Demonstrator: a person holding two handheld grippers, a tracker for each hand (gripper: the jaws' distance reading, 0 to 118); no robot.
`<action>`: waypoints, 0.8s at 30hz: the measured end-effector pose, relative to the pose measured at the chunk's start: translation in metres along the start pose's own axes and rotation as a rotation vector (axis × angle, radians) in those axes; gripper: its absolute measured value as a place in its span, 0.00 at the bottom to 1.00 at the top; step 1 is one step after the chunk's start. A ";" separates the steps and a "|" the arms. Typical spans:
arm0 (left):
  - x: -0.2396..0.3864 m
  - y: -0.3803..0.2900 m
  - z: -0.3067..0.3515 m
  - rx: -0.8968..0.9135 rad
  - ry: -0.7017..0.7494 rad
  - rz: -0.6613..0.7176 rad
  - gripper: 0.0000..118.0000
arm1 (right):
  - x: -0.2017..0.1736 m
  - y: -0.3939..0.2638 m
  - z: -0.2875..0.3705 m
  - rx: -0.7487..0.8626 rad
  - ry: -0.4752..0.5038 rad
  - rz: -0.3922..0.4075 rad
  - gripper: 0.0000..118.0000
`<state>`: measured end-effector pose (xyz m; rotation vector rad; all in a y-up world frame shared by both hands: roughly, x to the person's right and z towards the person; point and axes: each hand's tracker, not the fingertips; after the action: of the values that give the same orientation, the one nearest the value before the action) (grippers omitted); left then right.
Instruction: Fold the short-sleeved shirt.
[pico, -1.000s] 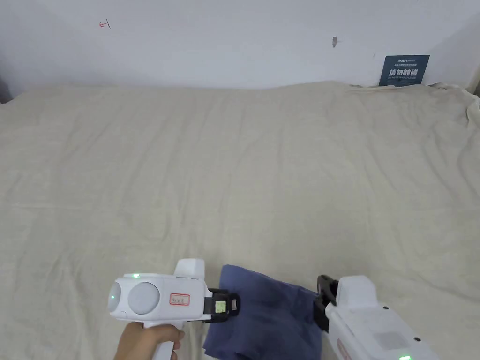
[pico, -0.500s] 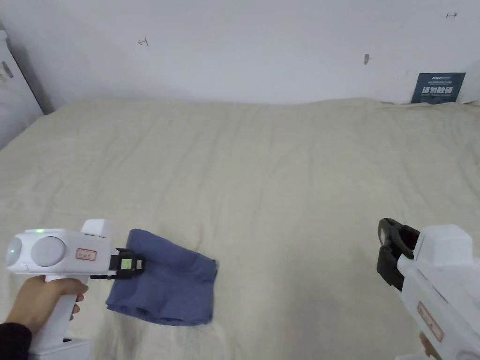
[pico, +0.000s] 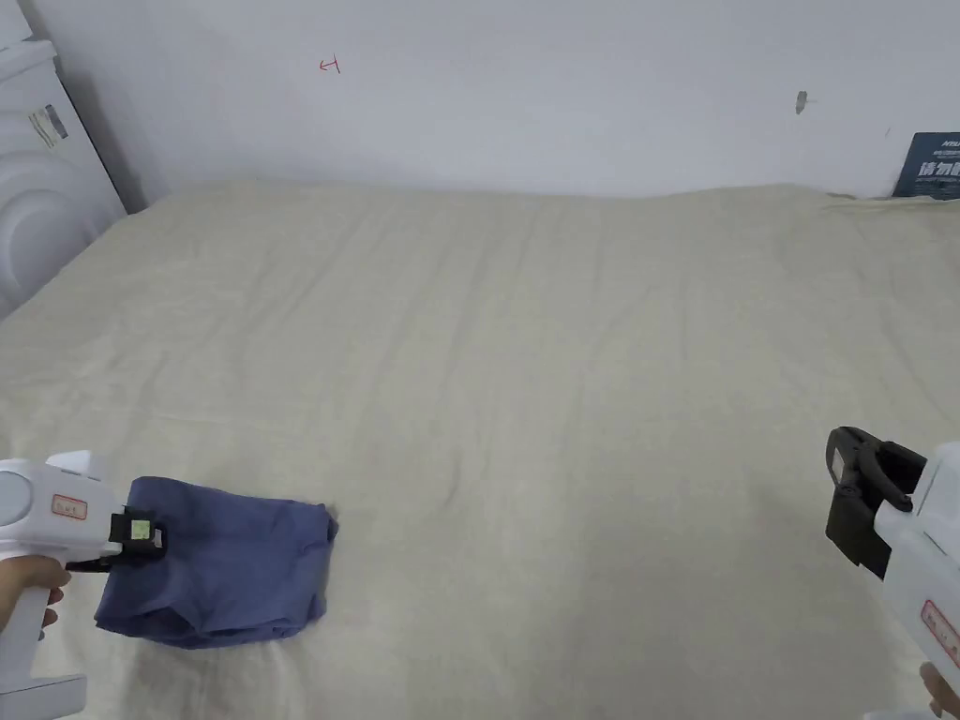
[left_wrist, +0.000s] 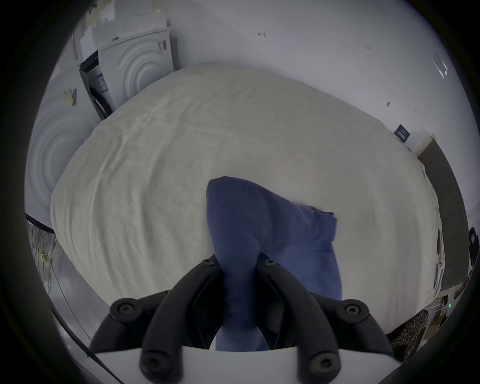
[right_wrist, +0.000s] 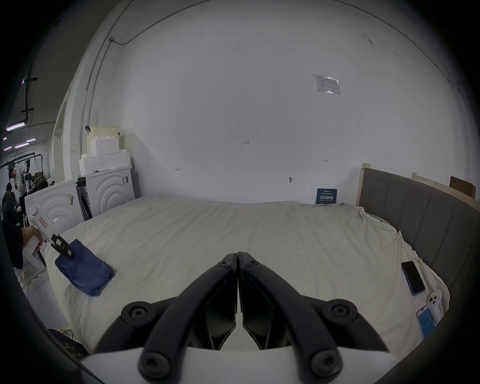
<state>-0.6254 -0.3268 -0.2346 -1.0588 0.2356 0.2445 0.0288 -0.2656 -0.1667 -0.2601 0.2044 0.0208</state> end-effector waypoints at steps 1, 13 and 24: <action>0.000 -0.001 -0.004 -0.004 0.002 -0.002 0.16 | 0.001 -0.001 0.000 -0.006 -0.003 -0.001 0.00; -0.003 -0.019 -0.039 -0.013 0.184 0.004 0.53 | 0.009 0.003 0.015 -0.057 -0.012 -0.002 0.00; 0.041 -0.022 0.051 0.373 0.218 0.016 0.98 | 0.004 0.027 0.002 -0.001 -0.026 0.007 0.00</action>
<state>-0.5763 -0.2886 -0.2053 -0.7123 0.4673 0.0924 0.0315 -0.2393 -0.1723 -0.2596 0.1796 0.0315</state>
